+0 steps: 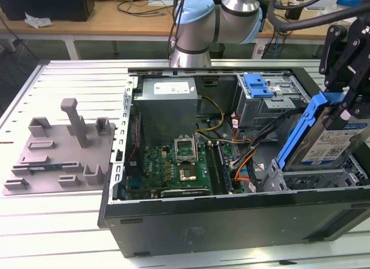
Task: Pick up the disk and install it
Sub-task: 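Insert the disk into the insertion slot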
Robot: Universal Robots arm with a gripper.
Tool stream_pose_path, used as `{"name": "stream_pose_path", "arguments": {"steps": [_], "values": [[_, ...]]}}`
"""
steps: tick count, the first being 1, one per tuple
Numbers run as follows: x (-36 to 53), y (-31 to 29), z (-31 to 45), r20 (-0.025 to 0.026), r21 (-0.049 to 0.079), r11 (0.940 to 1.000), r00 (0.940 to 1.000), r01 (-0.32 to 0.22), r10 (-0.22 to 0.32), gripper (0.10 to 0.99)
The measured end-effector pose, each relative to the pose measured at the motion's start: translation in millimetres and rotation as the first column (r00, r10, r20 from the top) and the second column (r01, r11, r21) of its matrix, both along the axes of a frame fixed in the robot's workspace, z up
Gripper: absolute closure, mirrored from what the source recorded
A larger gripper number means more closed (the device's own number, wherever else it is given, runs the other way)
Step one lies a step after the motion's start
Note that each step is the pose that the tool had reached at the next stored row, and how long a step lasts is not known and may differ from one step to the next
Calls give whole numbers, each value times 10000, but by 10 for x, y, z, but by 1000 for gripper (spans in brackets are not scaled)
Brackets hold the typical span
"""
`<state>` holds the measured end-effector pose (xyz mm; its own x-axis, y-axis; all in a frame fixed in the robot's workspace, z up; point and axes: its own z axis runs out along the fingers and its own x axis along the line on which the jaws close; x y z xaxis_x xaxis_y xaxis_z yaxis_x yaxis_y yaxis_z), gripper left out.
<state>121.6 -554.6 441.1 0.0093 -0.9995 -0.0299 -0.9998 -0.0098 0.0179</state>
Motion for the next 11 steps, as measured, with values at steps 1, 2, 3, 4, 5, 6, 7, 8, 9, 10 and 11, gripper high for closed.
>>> {"name": "stream_pose_path", "arguments": {"steps": [1,2,3,4,5,6,7,8,9,10,11], "values": [[0,0,-7,0,1,10000,10000,0,0,722],[0,0,-19,0,0,10000,10000,0,0,722],[0,-1,-31,0,1,10000,10000,0,0,722],[0,-1,-38,0,0,10000,10000,0,0,722],[0,-1,-49,0,0,10000,10000,0,0,722],[0,-2,-59,0,0,10000,10000,0,0,722],[0,-2,-73,0,1,10000,10000,0,0,722],[0,-3,-89,0,0,10000,10000,0,0,722],[0,-3,-98,0,0,10000,10000,0,0,722],[0,-4,-107,0,0,10000,10000,0,0,722],[0,-5,-121,0,0,10000,10000,0,0,722]]}}
